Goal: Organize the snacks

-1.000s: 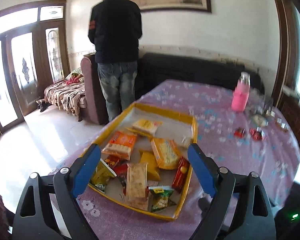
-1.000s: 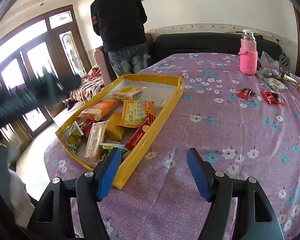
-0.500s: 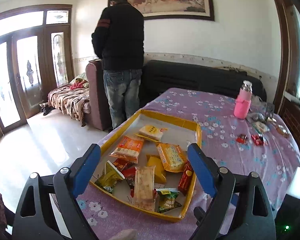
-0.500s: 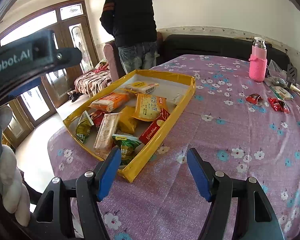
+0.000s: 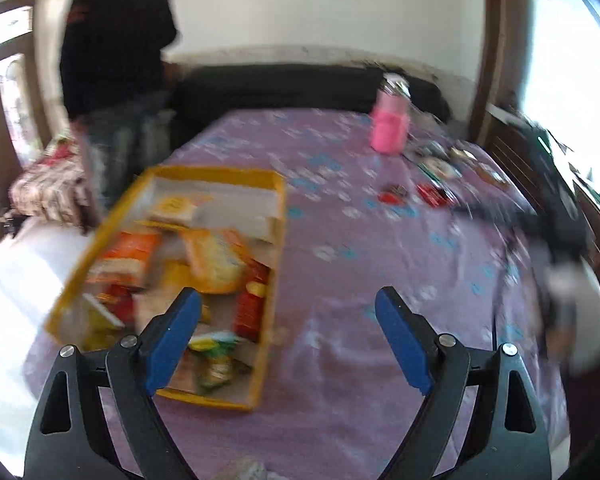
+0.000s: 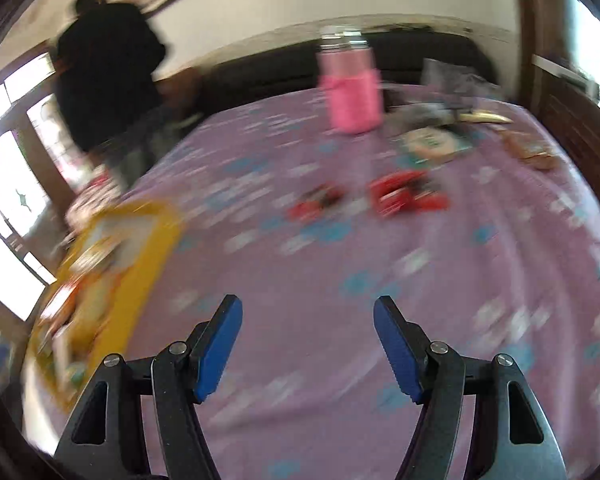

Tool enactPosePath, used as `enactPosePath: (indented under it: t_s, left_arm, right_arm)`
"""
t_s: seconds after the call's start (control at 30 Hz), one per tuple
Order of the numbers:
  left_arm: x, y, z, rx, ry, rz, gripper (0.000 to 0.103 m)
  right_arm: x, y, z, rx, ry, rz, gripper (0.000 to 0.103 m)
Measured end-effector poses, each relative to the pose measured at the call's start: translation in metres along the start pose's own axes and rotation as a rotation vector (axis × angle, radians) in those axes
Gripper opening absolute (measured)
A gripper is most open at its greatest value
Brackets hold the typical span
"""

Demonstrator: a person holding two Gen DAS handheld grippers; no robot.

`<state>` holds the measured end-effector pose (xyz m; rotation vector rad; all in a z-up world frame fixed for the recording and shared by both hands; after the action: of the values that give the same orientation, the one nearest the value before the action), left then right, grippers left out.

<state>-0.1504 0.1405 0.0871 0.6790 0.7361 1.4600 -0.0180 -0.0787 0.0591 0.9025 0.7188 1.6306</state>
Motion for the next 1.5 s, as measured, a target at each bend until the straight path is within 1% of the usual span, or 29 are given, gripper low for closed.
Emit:
enactPosePath:
  t_s: [0.03, 0.13, 0.17, 0.2, 0.27, 0.3, 0.33, 0.5, 0.57, 0.63, 0.67, 0.7, 0.77, 0.8, 0.83, 0.93, 0.97, 1.07, 1.1, 1.13, 1.17, 1.27, 1.33, 1.4, 1.43, 1.47, 1.5]
  left_arm:
    - [-0.004, -0.004, 0.000, 0.010, -0.010, -0.009, 0.089]
    - [-0.018, -0.017, 0.002, 0.036, -0.039, -0.021, 0.089]
    - [-0.022, -0.023, 0.004, 0.049, -0.047, -0.025, 0.089]
    - [-0.027, -0.030, 0.006, 0.065, -0.054, -0.035, 0.089]
    - [-0.035, -0.043, 0.010, 0.094, -0.071, -0.049, 0.089]
    - [-0.039, -0.049, 0.012, 0.109, -0.081, -0.053, 0.089]
    - [-0.045, -0.058, 0.014, 0.123, -0.089, -0.060, 0.089]
    - [-0.060, -0.091, 0.022, 0.183, -0.109, -0.073, 0.089]
    - [-0.064, -0.103, 0.023, 0.203, -0.117, -0.068, 0.089]
    - [-0.066, -0.113, 0.023, 0.222, -0.115, -0.070, 0.089]
    - [-0.068, -0.118, 0.022, 0.233, -0.114, -0.070, 0.089]
    - [-0.069, -0.122, 0.021, 0.241, -0.113, -0.073, 0.089]
    - [-0.069, -0.128, 0.018, 0.254, -0.117, -0.068, 0.089]
    - [-0.070, -0.131, 0.017, 0.262, -0.118, -0.066, 0.089]
    - [-0.070, -0.135, 0.015, 0.274, -0.115, -0.066, 0.089]
    - [-0.070, -0.144, 0.009, 0.320, -0.099, -0.087, 0.089]
    - [-0.071, -0.143, 0.008, 0.306, -0.108, -0.071, 0.089]
    - [-0.075, -0.143, 0.002, 0.302, -0.129, -0.039, 0.090]
    - [-0.075, -0.143, 0.000, 0.295, -0.127, -0.033, 0.091]
    - [-0.074, -0.144, -0.001, 0.301, -0.120, -0.036, 0.098]
    - [-0.074, -0.147, -0.002, 0.317, -0.122, -0.040, 0.103]
    - [-0.075, -0.147, -0.004, 0.319, -0.124, -0.038, 0.103]
    - [-0.075, -0.146, -0.005, 0.322, -0.121, -0.030, 0.103]
    - [-0.077, -0.143, -0.008, 0.328, -0.131, -0.031, 0.103]
    - [-0.077, -0.142, -0.009, 0.333, -0.136, -0.034, 0.103]
    - [-0.078, -0.141, -0.010, 0.345, -0.145, -0.041, 0.103]
    - [-0.078, -0.139, -0.009, 0.359, -0.153, -0.048, 0.101]
  right_arm:
    - [-0.015, -0.007, 0.016, -0.003, -0.033, -0.012, 0.070]
    - [-0.039, -0.028, 0.046, 0.001, -0.068, -0.032, 0.069]
    - [-0.042, -0.037, 0.056, 0.009, -0.065, -0.037, 0.067]
    - [-0.042, -0.046, 0.064, 0.018, -0.059, -0.032, 0.062]
    - [-0.039, -0.065, 0.077, 0.047, -0.059, -0.016, 0.060]
    - [-0.039, -0.074, 0.084, 0.058, -0.066, -0.018, 0.058]
    - [-0.040, -0.084, 0.090, 0.066, -0.067, -0.038, 0.054]
    - [-0.043, -0.121, 0.111, 0.112, -0.054, -0.126, 0.046]
    - [-0.042, -0.131, 0.115, 0.121, -0.031, -0.163, 0.046]
    - [-0.044, -0.139, 0.115, 0.139, -0.031, -0.171, 0.046]
    - [-0.046, -0.143, 0.114, 0.143, -0.034, -0.170, 0.044]
    - [-0.046, -0.144, 0.112, 0.131, -0.031, -0.175, 0.041]
    - [-0.045, -0.143, 0.108, 0.113, -0.012, -0.181, 0.030]
    - [-0.045, -0.142, 0.107, 0.111, -0.010, -0.172, 0.010]
    - [-0.045, -0.140, 0.105, 0.114, -0.014, -0.169, 0.003]
    - [-0.050, -0.132, 0.096, 0.112, -0.041, -0.138, 0.000]
    - [-0.053, -0.128, 0.091, 0.109, -0.054, -0.121, 0.000]
    - [-0.060, -0.113, 0.076, 0.091, -0.098, -0.060, 0.001]
    - [-0.063, -0.108, 0.071, 0.083, -0.107, -0.043, 0.001]
    - [-0.065, -0.100, 0.065, 0.073, -0.119, -0.019, 0.001]
    - [-0.064, -0.094, 0.062, 0.066, -0.127, 0.000, 0.001]
    - [-0.066, -0.073, 0.046, 0.043, -0.148, 0.069, 0.001]
    - [-0.063, -0.062, 0.037, 0.025, -0.142, 0.094, 0.001]
    - [-0.059, -0.054, 0.030, 0.004, -0.123, 0.085, 0.001]
    - [-0.058, -0.052, 0.027, -0.007, -0.107, 0.067, 0.007]
    - [-0.056, -0.052, 0.025, -0.016, -0.093, 0.046, 0.007]
    - [-0.057, -0.054, 0.025, -0.019, -0.086, 0.030, 0.012]
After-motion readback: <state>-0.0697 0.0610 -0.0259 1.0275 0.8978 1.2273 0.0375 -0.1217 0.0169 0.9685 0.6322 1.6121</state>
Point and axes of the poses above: each gripper's, at about its wrist camera, not at the fingertips, and y roughly against the way its jaws point, x to its left, z to its top, the point moved 3 cm from there along -y, roughly the way its jaws point, and after that the axes turned 9 degrees about x, right-handed, at the moved point
